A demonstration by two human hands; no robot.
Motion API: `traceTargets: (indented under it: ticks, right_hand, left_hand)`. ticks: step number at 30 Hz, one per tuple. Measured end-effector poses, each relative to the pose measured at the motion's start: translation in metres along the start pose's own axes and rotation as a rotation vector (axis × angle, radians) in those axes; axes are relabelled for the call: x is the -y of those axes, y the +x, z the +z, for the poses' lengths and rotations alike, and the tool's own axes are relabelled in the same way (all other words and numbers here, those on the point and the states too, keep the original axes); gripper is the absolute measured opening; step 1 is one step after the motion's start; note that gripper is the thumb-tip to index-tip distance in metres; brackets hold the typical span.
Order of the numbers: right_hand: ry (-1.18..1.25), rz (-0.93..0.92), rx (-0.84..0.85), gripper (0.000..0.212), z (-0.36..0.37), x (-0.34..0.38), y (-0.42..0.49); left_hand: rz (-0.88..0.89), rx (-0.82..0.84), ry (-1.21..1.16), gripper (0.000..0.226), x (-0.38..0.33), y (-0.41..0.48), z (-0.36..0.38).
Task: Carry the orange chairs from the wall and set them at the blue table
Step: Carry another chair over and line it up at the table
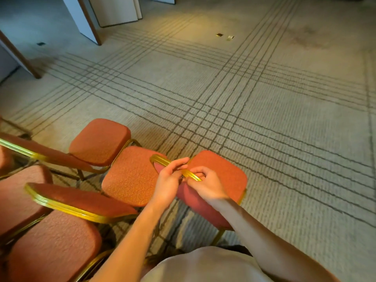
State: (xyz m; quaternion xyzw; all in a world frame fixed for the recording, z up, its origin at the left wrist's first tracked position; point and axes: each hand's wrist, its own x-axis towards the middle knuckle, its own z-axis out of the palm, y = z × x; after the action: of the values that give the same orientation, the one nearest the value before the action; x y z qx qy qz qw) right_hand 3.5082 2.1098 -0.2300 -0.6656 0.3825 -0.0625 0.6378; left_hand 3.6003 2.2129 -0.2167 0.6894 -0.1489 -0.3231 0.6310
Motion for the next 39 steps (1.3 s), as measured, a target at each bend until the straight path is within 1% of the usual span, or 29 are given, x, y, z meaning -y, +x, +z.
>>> traceTargets:
  ticks: [2, 5, 8, 11, 14, 16, 17, 19, 21, 23, 25, 28, 31, 33, 35, 37, 39]
  right_hand:
    - [0.000, -0.032, -0.036, 0.039, -0.020, 0.011, 0.015]
    - [0.003, -0.063, -0.057, 0.033, -0.049, 0.025, 0.036]
    - [-0.018, -0.096, -0.103, 0.040, -0.073, 0.035, 0.058]
    - [-0.063, -0.113, -0.156, 0.041, -0.090, 0.044, 0.076]
    - [-0.115, -0.125, -0.213, 0.032, -0.107, 0.052, 0.092]
    - [-0.175, -0.141, -0.256, 0.028, -0.117, 0.058, 0.100]
    - [-0.226, -0.176, -0.290, 0.027, -0.122, 0.061, 0.106]
    - [-0.329, -0.244, -0.346, 0.028, -0.132, 0.065, 0.116]
    - [-0.382, -0.231, -0.381, 0.031, -0.143, 0.071, 0.129]
    - [-0.392, -0.233, -0.415, 0.032, -0.153, 0.076, 0.140]
    - [-0.432, -0.293, -0.458, 0.031, -0.162, 0.078, 0.147]
    - [-0.572, -0.351, -0.523, 0.032, -0.172, 0.083, 0.159]
    - [-0.654, -0.285, -0.608, 0.034, -0.178, 0.087, 0.170]
    - [-0.715, -0.250, -0.640, 0.039, -0.180, 0.087, 0.174]
    - [-0.790, -0.231, -0.647, 0.043, -0.182, 0.086, 0.176]
    - [-0.861, -0.171, -0.674, 0.039, -0.184, 0.084, 0.181]
    - [-0.894, -0.107, -0.720, 0.033, -0.183, 0.083, 0.187]
  left_hand:
    - [0.070, 0.017, 0.100, 0.054, -0.005, 0.021, 0.013]
    - [0.207, 0.024, 0.247, 0.055, -0.017, 0.048, 0.039]
    - [0.360, 0.065, 0.398, 0.058, -0.030, 0.069, 0.064]
    - [0.412, 0.076, 0.485, 0.059, -0.031, 0.093, 0.080]
    - [0.426, 0.068, 0.609, 0.060, -0.031, 0.124, 0.089]
    - [0.419, 0.090, 0.698, 0.056, -0.038, 0.141, 0.096]
    - [0.434, 0.100, 0.753, 0.051, -0.041, 0.150, 0.100]
    - [0.513, 0.104, 0.862, 0.043, -0.047, 0.164, 0.109]
    - [0.571, 0.161, 0.905, 0.040, -0.053, 0.185, 0.117]
    - [0.586, 0.241, 0.921, 0.036, -0.059, 0.209, 0.123]
    - [0.622, 0.288, 0.959, 0.034, -0.065, 0.230, 0.127]
    - [0.711, 0.344, 1.049, 0.034, -0.073, 0.254, 0.136]
    - [0.746, 0.401, 1.113, 0.029, -0.081, 0.276, 0.146]
    - [0.714, 0.446, 1.156, 0.022, -0.090, 0.292, 0.152]
    - [0.682, 0.478, 1.238, 0.020, -0.098, 0.306, 0.158]
    - [0.709, 0.501, 1.285, 0.021, -0.098, 0.314, 0.161]
    - [0.762, 0.494, 1.274, 0.024, -0.098, 0.318, 0.160]
